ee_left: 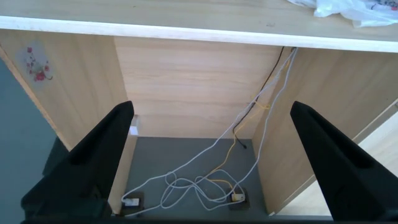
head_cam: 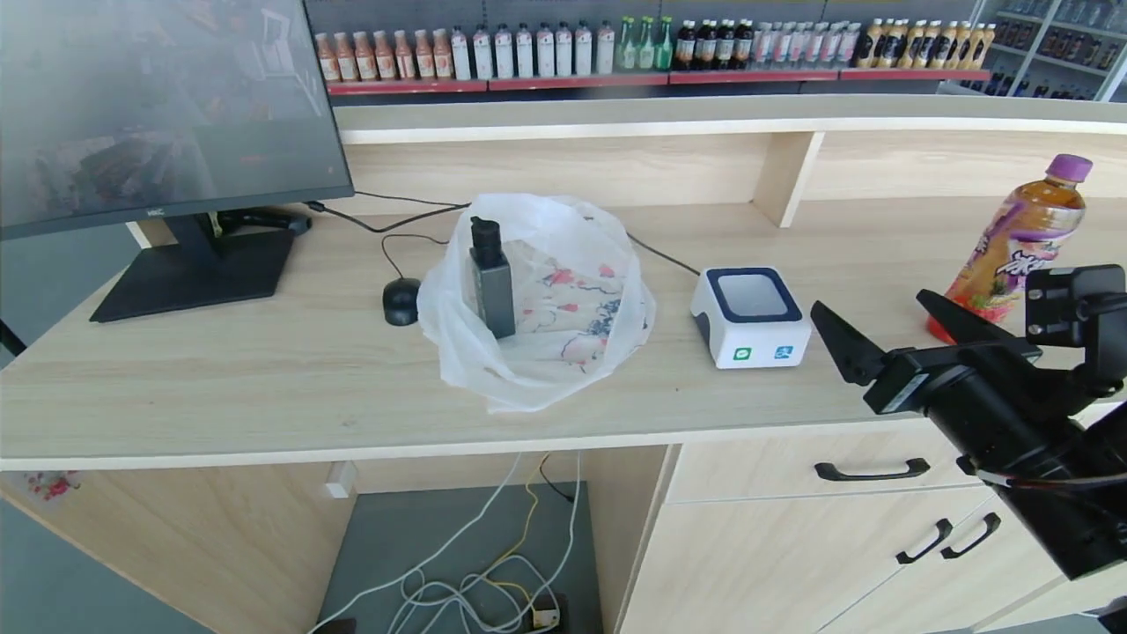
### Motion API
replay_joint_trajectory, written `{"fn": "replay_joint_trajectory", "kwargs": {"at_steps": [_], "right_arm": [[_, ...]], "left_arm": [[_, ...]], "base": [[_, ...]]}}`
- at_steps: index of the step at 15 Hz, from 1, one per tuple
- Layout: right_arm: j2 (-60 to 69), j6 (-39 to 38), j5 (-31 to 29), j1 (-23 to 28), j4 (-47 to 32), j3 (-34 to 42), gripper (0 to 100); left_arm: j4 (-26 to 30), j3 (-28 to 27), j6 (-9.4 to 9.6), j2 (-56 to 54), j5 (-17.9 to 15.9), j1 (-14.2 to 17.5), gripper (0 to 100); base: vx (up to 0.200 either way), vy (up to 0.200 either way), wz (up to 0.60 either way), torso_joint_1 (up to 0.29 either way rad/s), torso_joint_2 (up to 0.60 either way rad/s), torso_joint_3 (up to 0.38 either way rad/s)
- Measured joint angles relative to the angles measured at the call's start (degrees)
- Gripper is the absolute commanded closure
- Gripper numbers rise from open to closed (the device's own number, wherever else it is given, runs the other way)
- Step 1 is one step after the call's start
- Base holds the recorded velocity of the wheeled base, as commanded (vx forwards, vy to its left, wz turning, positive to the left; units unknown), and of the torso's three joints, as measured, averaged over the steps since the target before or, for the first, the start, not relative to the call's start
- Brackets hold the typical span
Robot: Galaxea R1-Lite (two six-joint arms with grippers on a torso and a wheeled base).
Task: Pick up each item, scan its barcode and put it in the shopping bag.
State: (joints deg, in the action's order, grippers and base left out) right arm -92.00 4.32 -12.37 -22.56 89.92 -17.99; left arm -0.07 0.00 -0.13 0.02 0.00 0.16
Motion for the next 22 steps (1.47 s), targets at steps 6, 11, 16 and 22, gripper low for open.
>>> {"fn": "replay_joint_trajectory", "kwargs": {"at_steps": [6, 11, 16, 22], "right_arm": [[0.1, 0.0, 0.0, 2.8, 0.0, -0.2, 0], [-1.2, 0.0, 0.0, 4.7, 0.0, -1.1, 0], [-2.4, 0.0, 0.0, 4.8, 0.0, -1.6, 0], [-4.0, 2.0, 0.1, 3.7, 0.0, -4.1, 0]], "left_arm": [[0.0, 0.0, -0.02, 0.0, 0.0, 0.0, 0], [0.0, 0.0, -0.09, 0.0, 0.0, 0.0, 0], [0.0, 0.0, 0.21, 0.0, 0.0, 0.0, 0], [-0.1, 0.0, 0.21, 0.0, 0.0, 0.0, 0]], "base": [[0.000, -0.200, 0.00, 0.002, 0.01, 0.005], [0.000, -0.200, 0.00, 0.002, 0.00, 0.000], [0.000, -0.200, 0.00, 0.003, 0.01, -0.003], [0.000, 0.000, 0.00, 0.000, 0.00, 0.000]]}}
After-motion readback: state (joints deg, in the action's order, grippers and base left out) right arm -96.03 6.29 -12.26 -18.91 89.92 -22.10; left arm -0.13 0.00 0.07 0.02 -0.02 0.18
